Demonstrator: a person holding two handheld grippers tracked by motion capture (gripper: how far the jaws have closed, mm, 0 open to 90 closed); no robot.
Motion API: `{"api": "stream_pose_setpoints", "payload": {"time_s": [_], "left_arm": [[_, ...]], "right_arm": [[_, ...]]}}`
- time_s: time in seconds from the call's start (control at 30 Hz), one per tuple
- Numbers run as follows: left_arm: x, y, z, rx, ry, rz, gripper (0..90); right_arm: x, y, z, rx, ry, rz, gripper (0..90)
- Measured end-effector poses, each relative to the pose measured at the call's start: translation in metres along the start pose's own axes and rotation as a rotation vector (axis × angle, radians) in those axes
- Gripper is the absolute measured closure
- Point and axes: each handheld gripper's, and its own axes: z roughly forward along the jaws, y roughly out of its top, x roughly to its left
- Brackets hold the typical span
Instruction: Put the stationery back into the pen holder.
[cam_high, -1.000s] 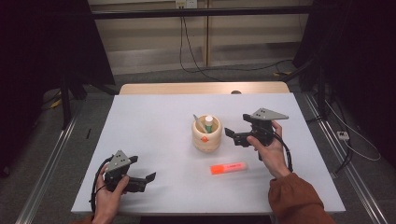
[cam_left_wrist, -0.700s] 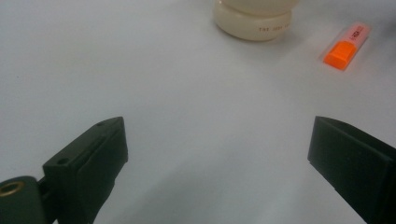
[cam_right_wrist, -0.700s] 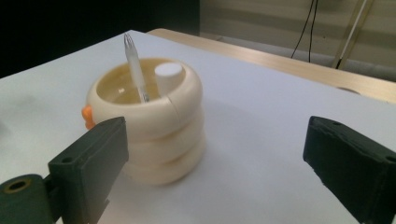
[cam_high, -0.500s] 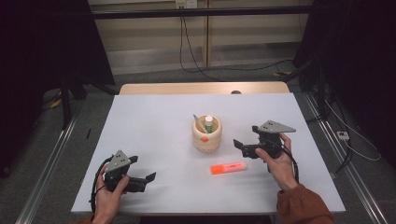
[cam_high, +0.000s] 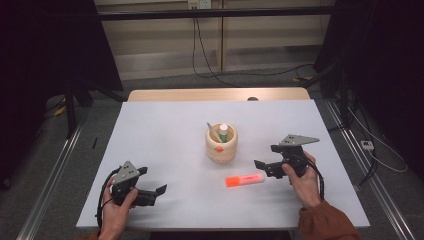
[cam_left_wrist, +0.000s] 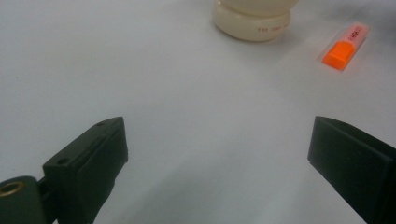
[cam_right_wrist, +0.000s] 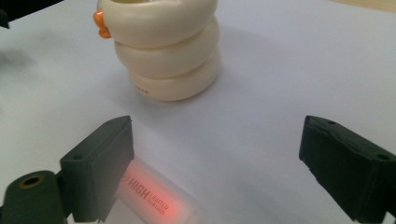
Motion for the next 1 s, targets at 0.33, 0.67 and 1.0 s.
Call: {"api": "stream_pose_setpoints", "payload": {"time_s": [0.33,0.67,1.0], "left_arm": [[0.0,0.0,-0.001,0.005,-0.002,0.0,4.7],[0.0,0.0,-0.001,0.005,-0.003,0.0,4.7],[0.001,0.0,-0.001,0.006,0.007,0.0,4.7]], "right_arm": [[0.0,-0.003,0.008,0.061,0.015,-0.02,17.7],[0.0,-0.003,0.009,0.056,0.042,-0.06,62.5],[-0.004,-0.005,0.012,0.12,0.031,-0.039,90.0]]}}
